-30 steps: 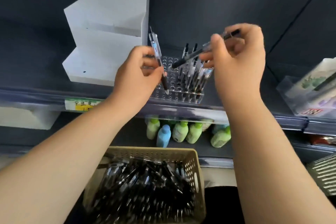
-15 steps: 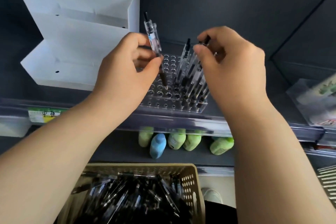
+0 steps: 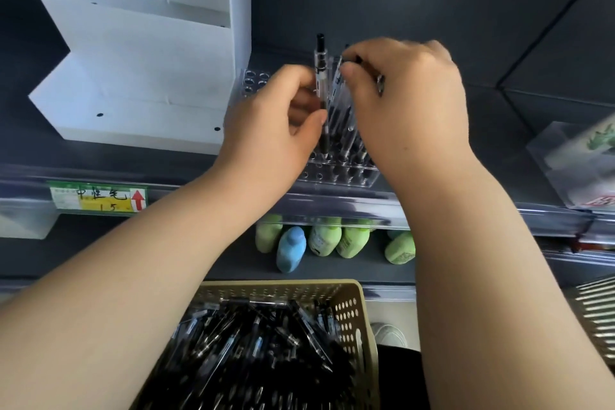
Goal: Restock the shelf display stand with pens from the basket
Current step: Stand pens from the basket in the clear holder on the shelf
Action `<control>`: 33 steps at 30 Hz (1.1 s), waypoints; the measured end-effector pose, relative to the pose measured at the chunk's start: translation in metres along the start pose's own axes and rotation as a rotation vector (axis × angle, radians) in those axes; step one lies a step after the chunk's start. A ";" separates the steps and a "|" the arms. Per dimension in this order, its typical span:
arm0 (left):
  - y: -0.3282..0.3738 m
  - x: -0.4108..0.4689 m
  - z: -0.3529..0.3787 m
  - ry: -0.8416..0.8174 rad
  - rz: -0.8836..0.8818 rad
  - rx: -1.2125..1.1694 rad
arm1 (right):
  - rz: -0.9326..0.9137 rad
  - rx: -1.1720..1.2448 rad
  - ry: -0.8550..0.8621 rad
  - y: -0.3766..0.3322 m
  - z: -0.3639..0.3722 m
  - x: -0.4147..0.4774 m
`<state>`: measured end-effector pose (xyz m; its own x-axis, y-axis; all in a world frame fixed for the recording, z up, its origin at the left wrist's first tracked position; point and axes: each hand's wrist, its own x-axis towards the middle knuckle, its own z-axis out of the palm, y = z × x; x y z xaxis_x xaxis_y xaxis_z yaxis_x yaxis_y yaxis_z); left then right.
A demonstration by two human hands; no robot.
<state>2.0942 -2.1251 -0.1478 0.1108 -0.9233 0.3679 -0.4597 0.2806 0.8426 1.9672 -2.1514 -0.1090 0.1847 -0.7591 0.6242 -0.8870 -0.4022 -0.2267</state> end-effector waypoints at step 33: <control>-0.013 0.002 0.019 -0.126 -0.014 0.186 | 0.036 0.092 0.140 0.007 0.007 0.001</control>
<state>2.0833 -2.1357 -0.1650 0.0127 -0.9554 0.2950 -0.6149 0.2252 0.7558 1.9646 -2.1583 -0.1154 0.0871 -0.6976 0.7112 -0.8484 -0.4261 -0.3140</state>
